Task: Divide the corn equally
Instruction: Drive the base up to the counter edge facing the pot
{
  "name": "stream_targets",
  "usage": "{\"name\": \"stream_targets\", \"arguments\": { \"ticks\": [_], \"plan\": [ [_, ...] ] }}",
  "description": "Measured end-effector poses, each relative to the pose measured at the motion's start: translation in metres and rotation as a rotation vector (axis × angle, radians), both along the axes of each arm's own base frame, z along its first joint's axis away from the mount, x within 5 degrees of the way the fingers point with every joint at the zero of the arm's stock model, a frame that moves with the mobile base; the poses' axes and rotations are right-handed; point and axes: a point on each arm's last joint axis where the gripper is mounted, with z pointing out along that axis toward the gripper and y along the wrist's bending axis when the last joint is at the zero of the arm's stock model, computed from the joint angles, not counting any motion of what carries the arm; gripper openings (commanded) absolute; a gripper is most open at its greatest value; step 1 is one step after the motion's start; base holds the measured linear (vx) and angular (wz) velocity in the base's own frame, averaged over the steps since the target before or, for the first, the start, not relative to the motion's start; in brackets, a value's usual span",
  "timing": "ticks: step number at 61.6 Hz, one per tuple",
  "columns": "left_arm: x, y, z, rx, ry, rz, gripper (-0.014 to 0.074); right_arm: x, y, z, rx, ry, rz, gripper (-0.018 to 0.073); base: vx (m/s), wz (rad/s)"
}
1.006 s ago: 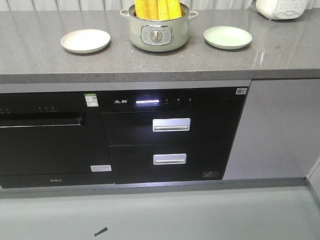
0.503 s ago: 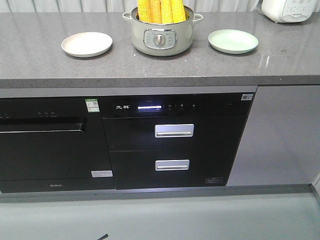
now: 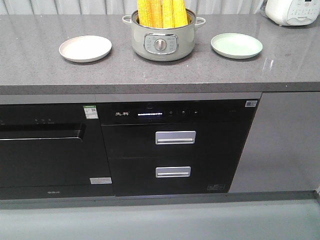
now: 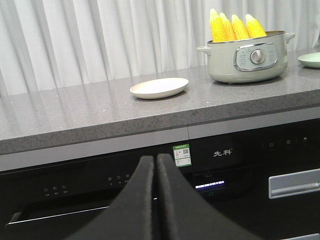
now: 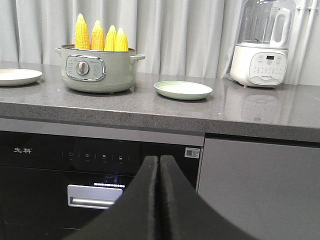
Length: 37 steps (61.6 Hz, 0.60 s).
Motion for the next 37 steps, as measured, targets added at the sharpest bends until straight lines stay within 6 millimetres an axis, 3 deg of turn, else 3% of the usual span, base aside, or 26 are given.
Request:
{"name": "stream_targets", "arguments": {
  "ticks": [37],
  "plan": [
    [0.0000, 0.0000, 0.0000, 0.000, 0.000, 0.000, -0.0007, 0.0000, 0.0000, 0.0000, 0.000, 0.000, 0.000, -0.0004, 0.07, -0.02]
  ]
}}
